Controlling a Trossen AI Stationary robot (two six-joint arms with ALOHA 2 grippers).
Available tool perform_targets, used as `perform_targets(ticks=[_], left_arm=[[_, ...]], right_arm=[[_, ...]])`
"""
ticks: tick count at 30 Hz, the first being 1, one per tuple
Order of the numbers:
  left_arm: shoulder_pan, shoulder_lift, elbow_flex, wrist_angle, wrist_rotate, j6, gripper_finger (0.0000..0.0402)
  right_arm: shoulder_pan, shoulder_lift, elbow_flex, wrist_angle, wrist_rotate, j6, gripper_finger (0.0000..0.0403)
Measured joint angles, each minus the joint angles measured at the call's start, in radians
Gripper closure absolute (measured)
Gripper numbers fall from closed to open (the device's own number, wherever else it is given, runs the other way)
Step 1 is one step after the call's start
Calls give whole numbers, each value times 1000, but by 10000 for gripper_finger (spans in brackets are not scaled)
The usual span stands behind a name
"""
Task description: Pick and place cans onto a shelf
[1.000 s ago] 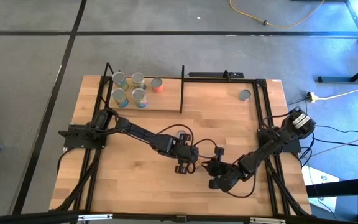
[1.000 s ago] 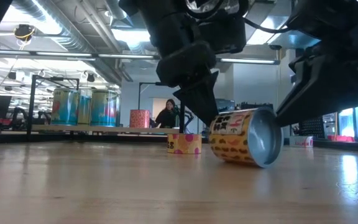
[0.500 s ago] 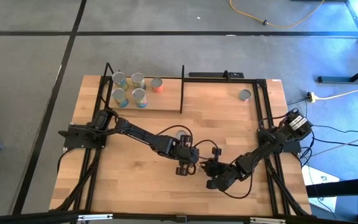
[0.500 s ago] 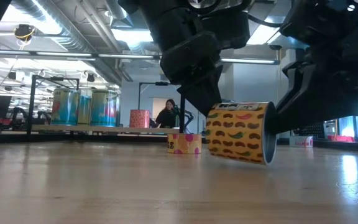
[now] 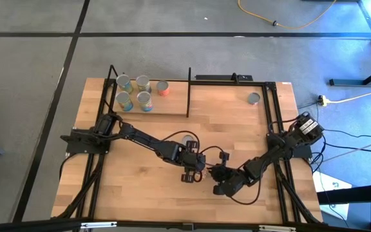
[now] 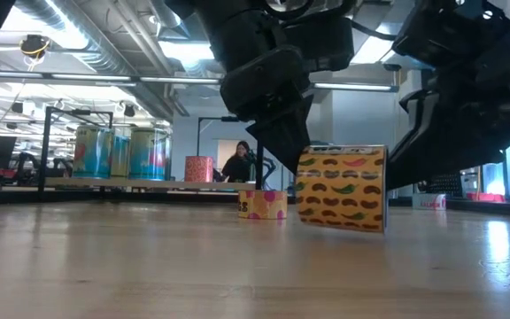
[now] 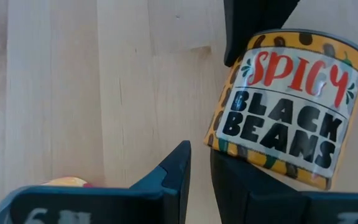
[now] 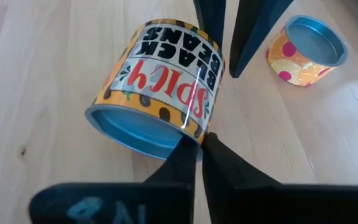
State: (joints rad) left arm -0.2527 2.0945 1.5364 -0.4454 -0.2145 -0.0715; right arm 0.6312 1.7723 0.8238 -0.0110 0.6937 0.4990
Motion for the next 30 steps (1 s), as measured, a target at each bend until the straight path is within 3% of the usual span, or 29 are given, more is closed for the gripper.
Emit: perform_targets(ticks=[9, 22, 30], left_arm=[[-5, -19, 2, -30, -10, 1, 347], [-11, -88, 6, -100, -252, -9, 347], [-26, -205, 2, -239, -358, -89, 347]], right_arm=[[-4, -17, 106, -182, -39, 21, 391], [-29, -38, 246, -428, -37, 14, 391], [-57, -39, 396, -662, -40, 20, 392]])
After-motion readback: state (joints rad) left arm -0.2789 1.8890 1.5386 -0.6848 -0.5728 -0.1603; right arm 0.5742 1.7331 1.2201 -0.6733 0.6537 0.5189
